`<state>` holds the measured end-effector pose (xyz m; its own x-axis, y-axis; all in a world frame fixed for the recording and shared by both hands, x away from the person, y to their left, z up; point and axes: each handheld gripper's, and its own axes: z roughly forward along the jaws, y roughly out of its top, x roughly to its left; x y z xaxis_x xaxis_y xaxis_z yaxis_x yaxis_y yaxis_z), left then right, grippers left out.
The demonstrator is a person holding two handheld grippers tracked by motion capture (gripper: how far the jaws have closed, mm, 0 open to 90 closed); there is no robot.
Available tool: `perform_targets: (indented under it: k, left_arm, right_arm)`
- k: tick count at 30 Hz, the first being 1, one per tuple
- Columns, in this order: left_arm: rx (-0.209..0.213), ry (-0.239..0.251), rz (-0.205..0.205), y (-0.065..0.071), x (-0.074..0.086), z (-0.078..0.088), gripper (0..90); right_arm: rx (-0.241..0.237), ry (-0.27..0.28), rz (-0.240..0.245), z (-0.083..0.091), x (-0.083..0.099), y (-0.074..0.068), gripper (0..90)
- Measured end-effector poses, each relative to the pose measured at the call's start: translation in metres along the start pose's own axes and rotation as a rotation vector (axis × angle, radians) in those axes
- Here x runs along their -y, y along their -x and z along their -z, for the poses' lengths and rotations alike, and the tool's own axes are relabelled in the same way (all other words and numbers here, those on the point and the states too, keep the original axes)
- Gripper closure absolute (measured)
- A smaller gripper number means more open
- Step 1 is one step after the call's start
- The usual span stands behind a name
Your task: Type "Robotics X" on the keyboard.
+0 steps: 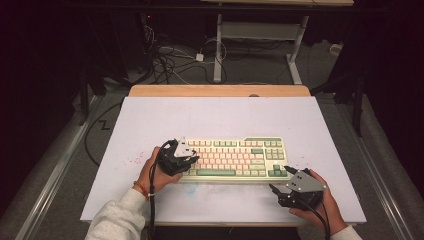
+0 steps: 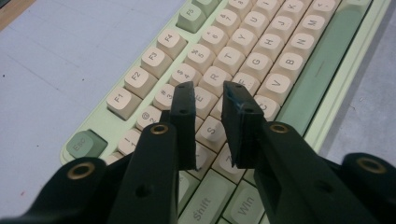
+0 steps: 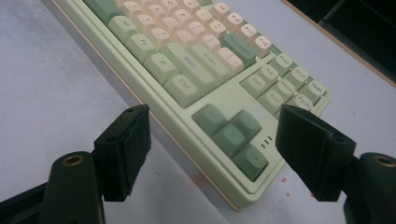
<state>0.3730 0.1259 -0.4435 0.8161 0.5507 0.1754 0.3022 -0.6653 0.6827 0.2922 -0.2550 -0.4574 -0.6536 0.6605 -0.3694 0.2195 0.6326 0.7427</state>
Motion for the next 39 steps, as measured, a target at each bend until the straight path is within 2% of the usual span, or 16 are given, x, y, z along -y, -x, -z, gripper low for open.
perform_targets:
  k: [8,14,25,27,29,32,39]
  left_arm:
    - [-0.021,0.016,0.012,0.001,0.001,0.002,62.0]
    - [-0.033,0.032,0.003,0.003,0.0,0.004,56.6]
    - [-0.031,0.057,-0.003,0.008,0.0,0.008,56.0]
    - [-0.02,0.064,0.0,0.008,0.0,0.01,56.3]
    - [-0.031,0.062,0.0,0.009,0.0,0.012,51.8]
    - [-0.053,0.07,0.017,0.011,0.002,0.014,38.8]
    - [-0.066,0.127,0.062,0.014,0.008,0.024,18.3]
  right_arm:
    - [-0.001,0.001,-0.001,0.0,0.0,0.0,27.0]
    - [-0.003,0.0,-0.001,0.0,0.0,0.0,27.0]
    - [-0.006,0.001,-0.002,0.0,0.0,0.0,27.0]
    - [-0.006,0.002,-0.003,0.0,0.0,0.0,27.0]
    - [-0.006,0.0,-0.002,0.0,0.0,0.0,27.0]
    - [-0.005,0.001,-0.003,0.0,0.0,0.0,26.9]
    - [-0.003,0.003,-0.006,0.0,0.0,0.0,26.9]
